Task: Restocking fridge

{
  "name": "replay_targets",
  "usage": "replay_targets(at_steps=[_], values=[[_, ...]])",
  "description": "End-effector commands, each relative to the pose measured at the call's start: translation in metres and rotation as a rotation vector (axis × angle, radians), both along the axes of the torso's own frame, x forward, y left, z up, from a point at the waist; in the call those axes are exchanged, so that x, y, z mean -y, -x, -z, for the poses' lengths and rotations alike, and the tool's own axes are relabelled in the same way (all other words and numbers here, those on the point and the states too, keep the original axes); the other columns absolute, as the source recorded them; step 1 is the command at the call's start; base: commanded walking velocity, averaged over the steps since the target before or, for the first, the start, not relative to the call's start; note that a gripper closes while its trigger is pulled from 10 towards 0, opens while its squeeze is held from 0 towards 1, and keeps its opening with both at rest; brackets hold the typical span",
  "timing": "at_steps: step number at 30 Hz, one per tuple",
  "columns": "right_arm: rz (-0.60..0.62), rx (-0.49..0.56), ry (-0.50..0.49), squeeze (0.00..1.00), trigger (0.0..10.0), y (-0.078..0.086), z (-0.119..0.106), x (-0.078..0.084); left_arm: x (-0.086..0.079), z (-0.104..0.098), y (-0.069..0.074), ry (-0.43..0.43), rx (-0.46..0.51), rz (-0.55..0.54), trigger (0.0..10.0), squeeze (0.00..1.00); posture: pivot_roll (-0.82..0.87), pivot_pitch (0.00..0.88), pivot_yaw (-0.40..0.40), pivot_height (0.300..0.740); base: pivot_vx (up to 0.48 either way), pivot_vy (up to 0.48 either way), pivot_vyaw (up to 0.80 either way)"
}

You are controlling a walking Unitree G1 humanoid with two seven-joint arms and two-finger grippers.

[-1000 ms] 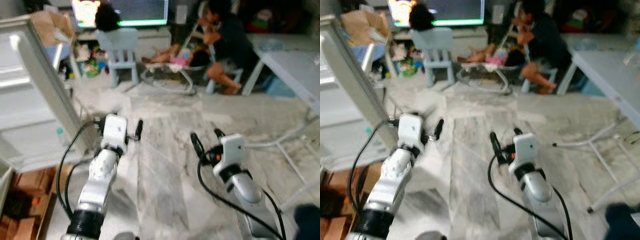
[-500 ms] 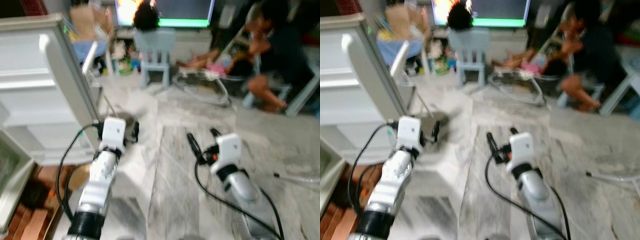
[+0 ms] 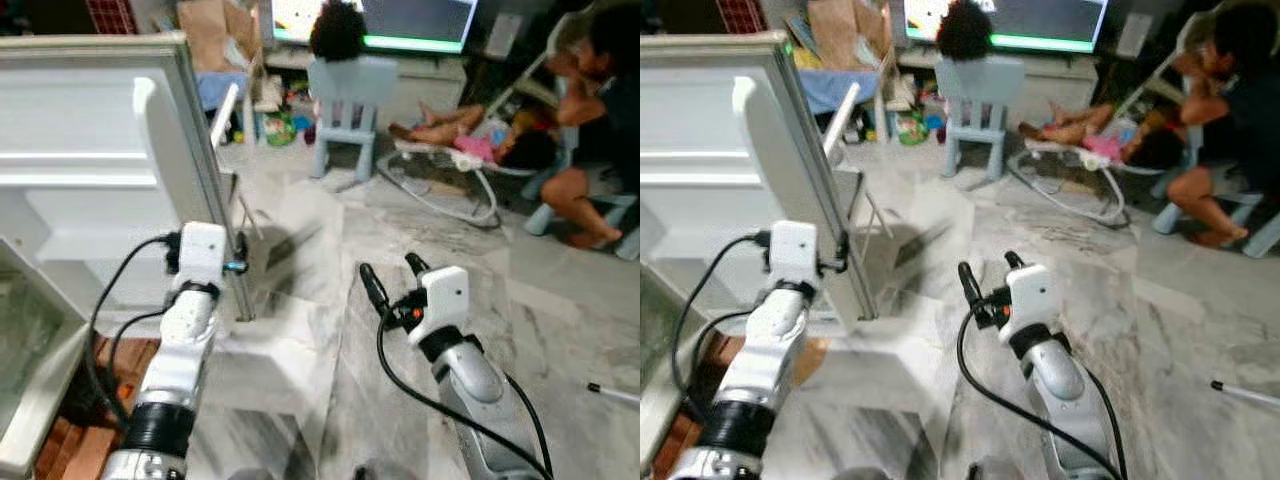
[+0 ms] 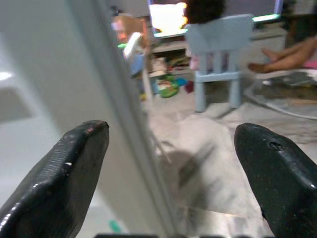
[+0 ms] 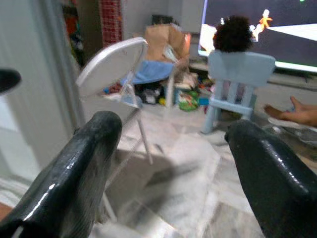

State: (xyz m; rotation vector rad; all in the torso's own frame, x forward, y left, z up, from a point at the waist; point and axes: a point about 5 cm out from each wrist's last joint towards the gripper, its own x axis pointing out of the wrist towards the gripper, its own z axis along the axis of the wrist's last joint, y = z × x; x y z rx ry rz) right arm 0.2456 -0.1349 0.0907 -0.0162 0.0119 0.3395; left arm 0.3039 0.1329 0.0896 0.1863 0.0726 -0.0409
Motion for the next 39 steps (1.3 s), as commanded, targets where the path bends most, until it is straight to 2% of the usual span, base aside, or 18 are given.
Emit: replay_targets(at_steps=[1, 9, 14, 17, 21, 27, 29, 35, 39], values=[[0.007, 0.02, -0.012, 0.0, 10.0, -0.002, -0.004, -0.002, -0.006, 0.001, -0.002, -0.038, -0.005, -0.013, 10.0, 0.0, 0.04, 0.0, -0.005, 0.74, 0.341, 0.337, 0.0], [0.007, 0.018, -0.012, 0.0, 10.0, -0.002, -0.003, -0.002, -0.003, 0.005, -0.004, -0.042, -0.023, -0.01, 10.0, 0.0, 0.04, 0.0, -0.007, 0.74, 0.345, 0.334, 0.0], [0.004, 0.019, -0.015, 0.0, 10.0, -0.003, -0.003, -0.003, 0.003, 0.004, -0.011, -0.049, -0.023, 0.018, 10.0, 0.0, 0.04, 0.0, -0.006, 0.74, 0.347, 0.332, 0.0], [0.004, 0.021, -0.017, 0.0, 10.0, -0.003, -0.003, -0.004, 0.008, -0.001, -0.016, -0.03, -0.005, 0.05, 10.0, 0.0, 0.04, 0.0, -0.004, 0.74, 0.121, 0.0, 0.0], [0.006, 0.022, -0.017, 0.0, 10.0, -0.003, -0.003, -0.004, 0.012, -0.002, -0.016, -0.02, 0.004, 0.089, 10.0, 0.0, 0.04, 0.0, -0.003, 0.74, 0.0, 0.0, 0.0], [0.006, 0.025, -0.017, 0.0, 10.0, -0.002, -0.003, -0.003, 0.008, 0.0, -0.004, -0.002, 0.016, 0.111, 10.0, 0.0, 0.04, 0.0, -0.002, 0.74, 0.0, 0.0, 0.0], [0.004, 0.026, -0.016, 0.0, 10.0, -0.002, -0.003, -0.003, 0.001, 0.003, 0.008, -0.002, 0.008, 0.1, 10.0, 0.0, 0.04, 0.0, -0.003, 0.74, 0.0, 0.0, 0.0], [-0.007, 0.024, -0.017, 0.0, 10.0, -0.002, -0.003, -0.004, -0.012, 0.004, 0.022, -0.023, 0.019, 0.076, 10.0, 0.0, 0.06, 0.0, -0.007, 0.74, 0.0, 0.0, 0.0], [-0.026, 0.024, -0.019, 0.0, 10.0, -0.002, -0.003, -0.006, -0.015, 0.003, 0.024, -0.028, 0.019, 0.063, 10.0, 0.0, 0.07, 0.0, -0.008, 0.74, 0.0, 0.0, 0.0]])
